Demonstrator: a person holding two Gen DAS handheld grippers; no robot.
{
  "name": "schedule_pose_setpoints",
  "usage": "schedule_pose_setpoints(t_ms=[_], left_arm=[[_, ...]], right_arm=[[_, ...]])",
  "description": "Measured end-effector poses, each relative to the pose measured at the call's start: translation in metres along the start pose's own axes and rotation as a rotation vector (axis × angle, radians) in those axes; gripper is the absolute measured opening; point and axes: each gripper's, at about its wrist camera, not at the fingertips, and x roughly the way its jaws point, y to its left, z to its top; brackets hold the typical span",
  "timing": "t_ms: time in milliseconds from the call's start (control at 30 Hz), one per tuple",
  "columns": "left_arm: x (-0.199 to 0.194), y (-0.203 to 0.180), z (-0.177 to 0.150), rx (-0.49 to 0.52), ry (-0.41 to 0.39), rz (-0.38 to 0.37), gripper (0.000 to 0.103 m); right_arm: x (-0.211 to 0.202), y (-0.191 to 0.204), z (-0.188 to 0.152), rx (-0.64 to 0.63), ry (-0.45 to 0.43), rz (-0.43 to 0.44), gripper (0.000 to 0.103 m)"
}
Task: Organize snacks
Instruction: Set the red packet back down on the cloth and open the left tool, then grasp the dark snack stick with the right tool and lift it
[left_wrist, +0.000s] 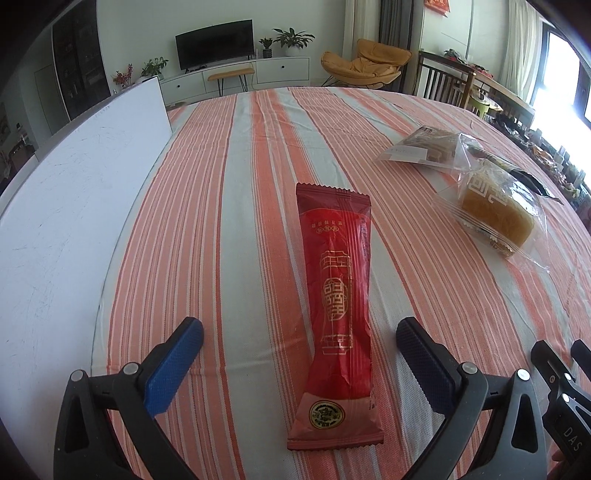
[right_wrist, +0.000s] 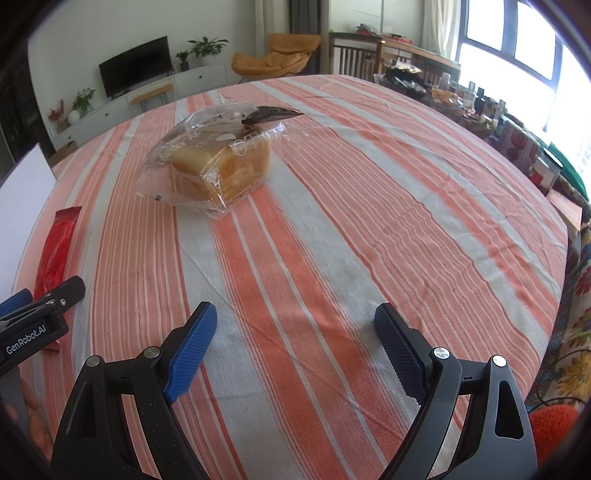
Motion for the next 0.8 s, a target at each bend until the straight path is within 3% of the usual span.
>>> schedule_pose_setpoints(t_ms=[167, 233, 333, 433, 500, 600, 667, 800], left_arm=[[0.0, 0.0, 0.0, 0.0, 0.0, 0.0, 0.103], [0.0, 0.0, 0.0, 0.0, 0.0, 0.0, 0.103], [0.0, 0.0, 0.0, 0.0, 0.0, 0.0, 0.103], [0.0, 0.0, 0.0, 0.0, 0.0, 0.0, 0.103], [0.0, 0.0, 0.0, 0.0, 0.0, 0.0, 0.103], [0.0, 0.001, 0.0, 0.0, 0.0, 0.0, 0.103], [0.0, 0.0, 0.0, 0.0, 0.0, 0.0, 0.103], [0.0, 0.0, 0.0, -0.001, 0.0, -0.001, 0.103]], right_arm=[[-0.001, -0.001, 0.0, 0.001, 0.0, 0.004, 0.09], [-0.003, -0.007, 0.0, 0.032, -0.007, 0.044, 0.09], [-0.02, -0.04, 0.004, 0.216, -0.095, 0.2, 0.086], [-0.033, -0.071, 0.01, 0.349, -0.202, 0.209, 0.089], [-0.029, -0.082, 0.028, 0.369, -0.195, 0.219, 0.089], [-0.023, -0.089, 0.081, 0.297, -0.174, 0.24, 0.089], [-0.006, -0.085, 0.122, 0.247, -0.094, 0.276, 0.089], [0.062, -0.057, 0.174, 0.145, 0.196, 0.336, 0.086]])
